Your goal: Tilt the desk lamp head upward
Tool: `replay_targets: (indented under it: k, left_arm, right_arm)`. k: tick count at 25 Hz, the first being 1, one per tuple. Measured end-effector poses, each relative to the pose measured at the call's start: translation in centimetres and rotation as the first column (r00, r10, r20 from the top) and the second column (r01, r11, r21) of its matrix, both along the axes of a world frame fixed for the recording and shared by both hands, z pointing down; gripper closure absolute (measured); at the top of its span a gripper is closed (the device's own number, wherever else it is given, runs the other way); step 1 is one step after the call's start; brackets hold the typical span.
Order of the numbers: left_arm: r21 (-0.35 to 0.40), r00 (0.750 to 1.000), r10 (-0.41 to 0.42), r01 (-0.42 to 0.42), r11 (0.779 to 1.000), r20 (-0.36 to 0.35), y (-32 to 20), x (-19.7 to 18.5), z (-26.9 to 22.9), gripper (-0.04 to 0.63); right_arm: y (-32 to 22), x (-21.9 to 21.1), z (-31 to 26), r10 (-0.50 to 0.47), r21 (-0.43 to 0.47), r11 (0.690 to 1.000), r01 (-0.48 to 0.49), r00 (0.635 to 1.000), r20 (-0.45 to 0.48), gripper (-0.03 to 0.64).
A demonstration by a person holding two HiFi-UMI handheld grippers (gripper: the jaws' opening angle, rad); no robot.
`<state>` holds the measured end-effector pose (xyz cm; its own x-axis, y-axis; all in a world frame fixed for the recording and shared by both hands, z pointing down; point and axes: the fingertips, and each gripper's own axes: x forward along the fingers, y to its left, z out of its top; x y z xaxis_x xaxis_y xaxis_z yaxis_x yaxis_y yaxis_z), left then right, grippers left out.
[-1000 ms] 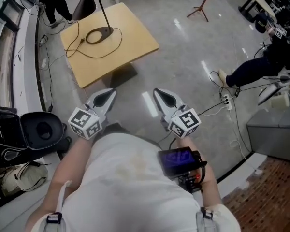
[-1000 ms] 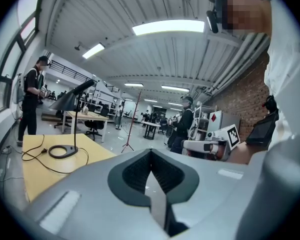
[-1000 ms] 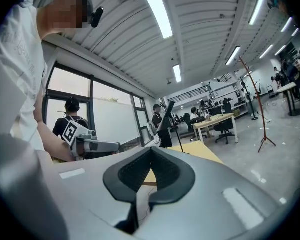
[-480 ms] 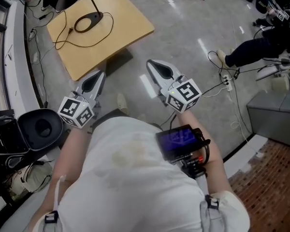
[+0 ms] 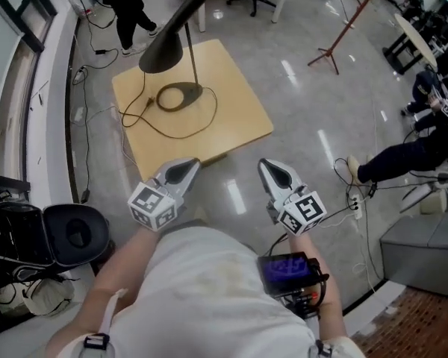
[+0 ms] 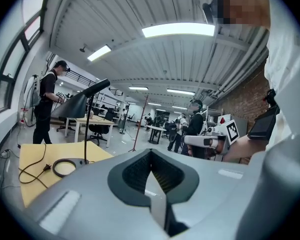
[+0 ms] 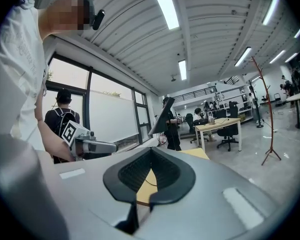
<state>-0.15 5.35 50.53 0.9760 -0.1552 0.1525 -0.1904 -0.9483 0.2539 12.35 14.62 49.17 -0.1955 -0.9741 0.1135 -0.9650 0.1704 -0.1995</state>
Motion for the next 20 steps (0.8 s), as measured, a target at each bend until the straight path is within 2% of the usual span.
replay_targets:
  k: [5, 12, 20]
  left_arm:
    - [0.013, 1.000, 0.013, -0.013, 1.000, 0.006, -4.3, -0.2, 0.3, 0.595]
    - [0.005, 1.000, 0.004, -0.004, 1.000, 0.020, -8.1, -1.4, 1.3, 0.594]
    - [-0.003, 0.999, -0.050, 0.050, 0.999, 0.022, -11.9, -1.5, 1.0, 0.594]
  right_arm:
    - [-4.8, 0.6, -0.2, -0.021, -0.038, 0.999, 0.019, 0.999, -0.051, 0.606]
    - [-8.9, 1.8, -0.7, -0.016, -0.047, 0.999, 0.011, 0.995, -0.101, 0.604]
    - [-12.4, 2.7, -2.6, -0.076, -0.044, 0.997, 0.070, 0.984, -0.158, 0.604]
